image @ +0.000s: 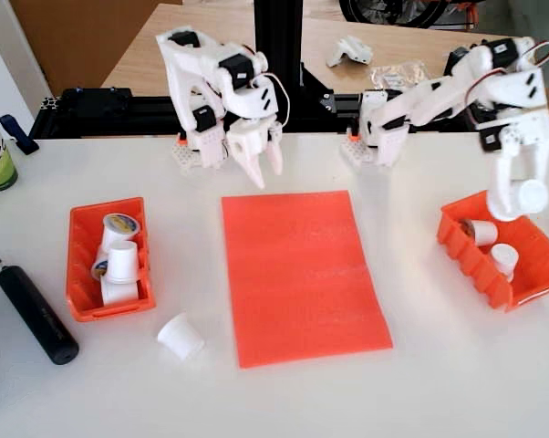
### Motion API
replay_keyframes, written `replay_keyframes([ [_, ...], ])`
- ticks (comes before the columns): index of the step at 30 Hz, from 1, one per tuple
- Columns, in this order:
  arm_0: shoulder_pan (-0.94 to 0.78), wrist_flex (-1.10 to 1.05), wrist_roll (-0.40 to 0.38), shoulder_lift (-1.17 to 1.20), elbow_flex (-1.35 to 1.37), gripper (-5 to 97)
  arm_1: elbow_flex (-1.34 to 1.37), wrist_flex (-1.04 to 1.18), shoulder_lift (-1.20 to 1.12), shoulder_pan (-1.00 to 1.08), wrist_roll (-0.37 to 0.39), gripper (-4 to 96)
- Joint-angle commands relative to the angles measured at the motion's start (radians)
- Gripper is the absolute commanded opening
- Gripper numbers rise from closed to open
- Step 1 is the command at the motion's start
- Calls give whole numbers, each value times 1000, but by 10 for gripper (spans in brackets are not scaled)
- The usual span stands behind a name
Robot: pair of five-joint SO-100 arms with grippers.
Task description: Sort the coffee pods, blue into left, red into right
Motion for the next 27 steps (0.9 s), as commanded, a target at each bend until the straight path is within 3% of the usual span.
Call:
replay_keyframes([
  [1, -9, -37, -2, 20, 2, 169, 2, 12, 12, -52, 95, 71],
  [6, -5, -67, -3, 18, 2, 166, 95, 12, -6, -81, 164, 57],
  [13, -3, -80, -5, 25, 2, 167, 196, 12, -44, -124, 256, 259],
  [19, 0, -80, -2, 28, 2, 166, 212, 11, -64, -117, 264, 292],
  [23, 6, -95, 2, 23, 2, 166, 212, 11, -61, -77, 212, 288],
  [27, 23, -124, 2, 18, 2, 168, 202, 12, -51, 121, 23, 292],
])
